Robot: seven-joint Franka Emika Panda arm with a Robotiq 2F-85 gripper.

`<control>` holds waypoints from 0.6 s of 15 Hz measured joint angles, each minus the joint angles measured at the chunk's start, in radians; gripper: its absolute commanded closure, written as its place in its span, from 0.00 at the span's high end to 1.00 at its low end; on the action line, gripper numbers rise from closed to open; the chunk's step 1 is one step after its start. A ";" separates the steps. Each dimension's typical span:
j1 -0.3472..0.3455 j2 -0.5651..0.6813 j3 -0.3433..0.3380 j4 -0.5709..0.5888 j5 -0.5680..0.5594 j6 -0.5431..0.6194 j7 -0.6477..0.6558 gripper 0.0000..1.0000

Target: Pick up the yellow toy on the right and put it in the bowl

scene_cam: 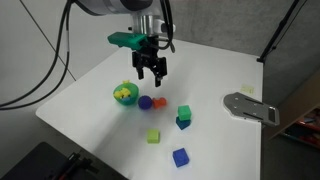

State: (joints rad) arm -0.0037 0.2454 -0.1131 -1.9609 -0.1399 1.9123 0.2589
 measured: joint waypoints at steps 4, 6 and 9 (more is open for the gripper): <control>-0.032 -0.150 -0.001 -0.078 -0.001 -0.013 -0.055 1.00; -0.048 -0.230 -0.001 -0.110 0.002 -0.011 -0.091 1.00; -0.066 -0.341 -0.002 -0.147 0.036 -0.011 -0.151 1.00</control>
State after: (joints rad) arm -0.0696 -0.0961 -0.1147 -2.1074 -0.1038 1.9014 0.1080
